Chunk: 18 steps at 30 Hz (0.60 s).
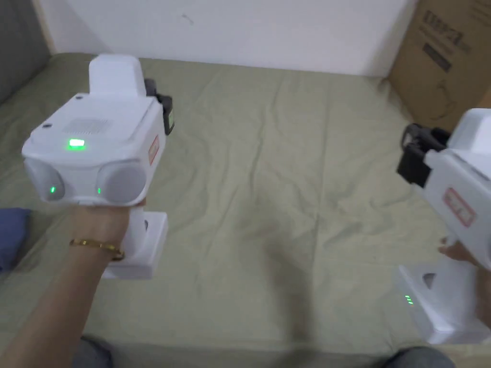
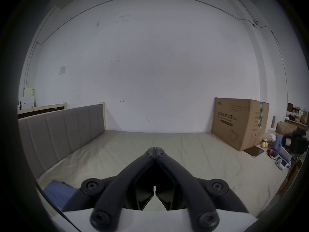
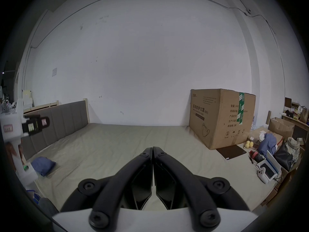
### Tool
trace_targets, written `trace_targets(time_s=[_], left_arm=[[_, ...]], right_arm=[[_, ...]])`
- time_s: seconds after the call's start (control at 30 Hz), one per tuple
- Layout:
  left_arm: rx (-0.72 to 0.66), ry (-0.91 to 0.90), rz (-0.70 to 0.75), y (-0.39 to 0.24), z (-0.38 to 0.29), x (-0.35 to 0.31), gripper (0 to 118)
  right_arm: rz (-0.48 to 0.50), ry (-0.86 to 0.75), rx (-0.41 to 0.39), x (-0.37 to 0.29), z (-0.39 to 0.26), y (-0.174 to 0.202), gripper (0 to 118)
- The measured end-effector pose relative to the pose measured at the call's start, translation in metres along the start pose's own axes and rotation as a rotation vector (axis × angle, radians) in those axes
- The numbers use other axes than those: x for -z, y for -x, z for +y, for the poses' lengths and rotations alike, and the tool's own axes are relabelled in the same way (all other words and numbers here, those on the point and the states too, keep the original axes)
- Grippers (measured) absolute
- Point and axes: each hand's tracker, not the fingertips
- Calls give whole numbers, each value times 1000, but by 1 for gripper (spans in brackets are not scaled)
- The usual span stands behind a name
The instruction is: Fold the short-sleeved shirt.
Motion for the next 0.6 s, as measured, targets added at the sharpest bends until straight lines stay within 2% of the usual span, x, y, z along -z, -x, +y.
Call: trace_targets(time_s=[0.23, 0.5, 0.6], left_arm=[[58, 58, -82, -19, -42, -21, 0], [13, 146, -55, -8, -74, -32, 0], [12, 152, -41, -6, -76, -33, 0]], right_arm=[[-6, 18, 34, -13, -26, -6, 0], [35, 75, 78, -21, -50, 1, 0], [38, 84, 70, -20, -55, 3, 0]])
